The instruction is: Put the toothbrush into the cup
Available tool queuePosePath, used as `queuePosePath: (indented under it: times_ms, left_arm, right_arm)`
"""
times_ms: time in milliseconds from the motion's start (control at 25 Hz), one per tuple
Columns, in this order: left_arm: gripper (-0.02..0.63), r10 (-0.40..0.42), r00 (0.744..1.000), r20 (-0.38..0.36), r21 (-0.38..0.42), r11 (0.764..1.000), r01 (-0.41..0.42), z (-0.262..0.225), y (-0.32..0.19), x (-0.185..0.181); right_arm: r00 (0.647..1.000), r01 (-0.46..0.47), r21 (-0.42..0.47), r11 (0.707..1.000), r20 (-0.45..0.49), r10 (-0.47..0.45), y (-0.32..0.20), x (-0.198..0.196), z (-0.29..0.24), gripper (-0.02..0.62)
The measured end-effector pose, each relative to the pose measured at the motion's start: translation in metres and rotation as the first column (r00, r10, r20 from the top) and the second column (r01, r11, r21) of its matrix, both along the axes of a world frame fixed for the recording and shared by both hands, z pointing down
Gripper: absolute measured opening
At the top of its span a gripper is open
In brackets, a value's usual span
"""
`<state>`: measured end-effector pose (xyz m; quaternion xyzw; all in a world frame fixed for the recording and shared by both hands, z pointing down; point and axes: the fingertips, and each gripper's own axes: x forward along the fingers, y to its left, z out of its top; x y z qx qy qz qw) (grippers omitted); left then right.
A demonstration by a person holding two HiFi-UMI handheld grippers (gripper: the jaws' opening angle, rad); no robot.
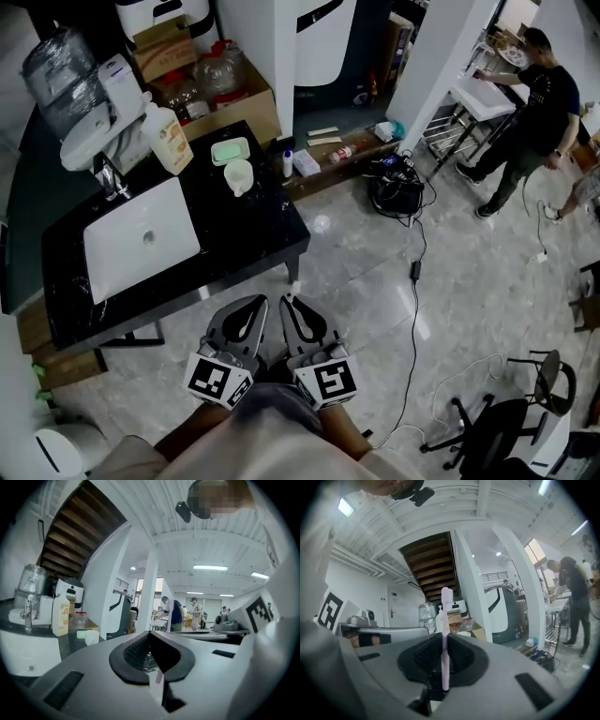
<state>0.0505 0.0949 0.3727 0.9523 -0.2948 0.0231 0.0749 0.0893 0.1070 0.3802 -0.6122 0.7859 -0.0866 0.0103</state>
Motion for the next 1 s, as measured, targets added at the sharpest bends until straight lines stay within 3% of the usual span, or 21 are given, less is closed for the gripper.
queuePosePath:
  times_ms: [200,720,1000]
  left_arm:
    - [0.011,-0.021,0.999,0.043,-0.012,1.000,0.022,0.008,-0.004,0.003]
    - [0.011,-0.003,0.999,-0.036,-0.003,1.000,0.003,-0.008,-0.063,0.027]
    - [0.011,-0.026,0.999,-0.048,-0.018,1.000,0.025,-0.008,-0.114,0.020]
  right_arm:
    - [0.999,0.027,-0.017,0.999,0.040,-0.026,-0.001,0.000,0.009,0.043]
    - [1.000,0.015,-0.051,0.999,-0.007,-0.015,-0.053,0.023,0.005,0.043]
    - [0.998,0.061,-0.044,0.997,-0.028,-0.062,-0.104,0.011,-0.002,0.043]
